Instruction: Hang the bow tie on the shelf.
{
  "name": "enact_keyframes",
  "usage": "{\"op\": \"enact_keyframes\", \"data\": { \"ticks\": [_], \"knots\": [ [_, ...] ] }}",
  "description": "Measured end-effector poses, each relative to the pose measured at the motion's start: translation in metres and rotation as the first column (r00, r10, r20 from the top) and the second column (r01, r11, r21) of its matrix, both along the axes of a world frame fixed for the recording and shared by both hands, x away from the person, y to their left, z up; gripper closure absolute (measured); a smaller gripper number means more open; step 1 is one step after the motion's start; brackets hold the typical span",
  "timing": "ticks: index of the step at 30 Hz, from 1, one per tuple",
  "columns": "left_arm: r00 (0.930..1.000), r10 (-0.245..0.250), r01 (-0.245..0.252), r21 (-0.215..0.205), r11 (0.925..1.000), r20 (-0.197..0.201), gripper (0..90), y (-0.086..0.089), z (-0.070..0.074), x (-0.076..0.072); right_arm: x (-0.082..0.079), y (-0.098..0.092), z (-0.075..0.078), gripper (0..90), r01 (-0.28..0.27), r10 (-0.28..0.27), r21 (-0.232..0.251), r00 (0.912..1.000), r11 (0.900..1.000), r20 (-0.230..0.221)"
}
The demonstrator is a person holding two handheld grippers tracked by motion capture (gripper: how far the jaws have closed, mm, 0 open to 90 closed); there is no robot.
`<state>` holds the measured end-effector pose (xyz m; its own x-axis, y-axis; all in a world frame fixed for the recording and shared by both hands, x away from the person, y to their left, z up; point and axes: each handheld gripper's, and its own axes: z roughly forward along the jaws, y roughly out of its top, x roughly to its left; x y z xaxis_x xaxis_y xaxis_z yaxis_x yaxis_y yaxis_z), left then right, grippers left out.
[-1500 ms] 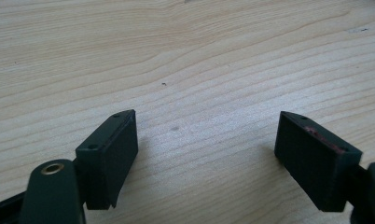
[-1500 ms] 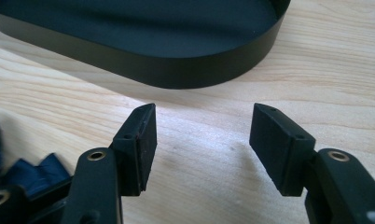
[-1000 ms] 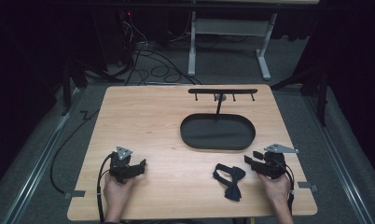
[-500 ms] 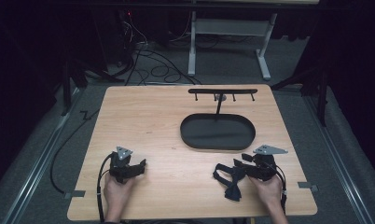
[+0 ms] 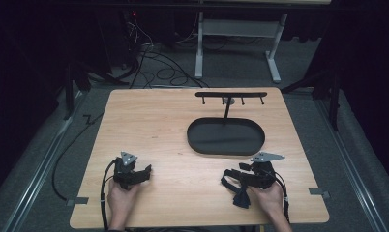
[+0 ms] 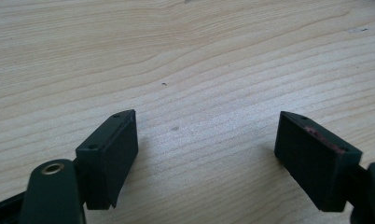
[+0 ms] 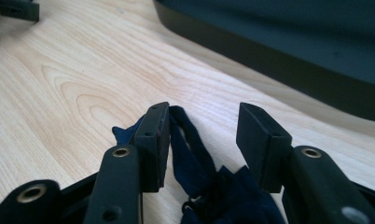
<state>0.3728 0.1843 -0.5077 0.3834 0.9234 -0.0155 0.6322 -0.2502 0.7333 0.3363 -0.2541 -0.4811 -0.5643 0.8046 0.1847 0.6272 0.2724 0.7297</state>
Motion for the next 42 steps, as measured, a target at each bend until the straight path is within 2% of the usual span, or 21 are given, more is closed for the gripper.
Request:
{"op": "enact_keyframes", "data": {
  "ticks": [11, 15, 23, 28, 42],
  "knots": [
    [1.0000, 0.000, 0.000, 0.001, 1.0000, 0.000, 21.8, 0.000, 0.000, 0.000, 0.006, 0.008, -0.010, 60.5, -0.029, 0.029, -0.017, 0.9987, 0.999, -0.041],
    [1.0000, 0.000, 0.000, 0.001, 1.0000, 0.000, 21.8, 0.000, 0.000, 0.000, 0.007, 0.009, -0.015, 68.4, -0.028, 0.027, -0.028, 0.9983, 0.999, -0.052],
    [1.0000, 0.000, 0.000, 0.000, 1.0000, 0.000, 21.8, 0.000, 0.000, 0.000, 0.004, 0.010, -0.017, 85.4, -0.050, 0.048, -0.055, 0.9984, 0.997, -0.029],
    [1.0000, 0.000, 0.000, 0.000, 1.0000, 0.000, 21.8, 0.000, 0.000, 0.000, 0.003, 0.008, -0.015, 89.7, -0.058, 0.057, -0.051, 0.9983, 0.997, -0.014],
    [1.0000, 0.000, 0.000, 0.000, 1.0000, 0.000, 21.8, 0.000, 0.000, 0.000, -0.006, 0.000, 0.006, 90.0, -0.045, 0.046, -0.022, 0.9972, 0.999, 0.059]
  ]
}}
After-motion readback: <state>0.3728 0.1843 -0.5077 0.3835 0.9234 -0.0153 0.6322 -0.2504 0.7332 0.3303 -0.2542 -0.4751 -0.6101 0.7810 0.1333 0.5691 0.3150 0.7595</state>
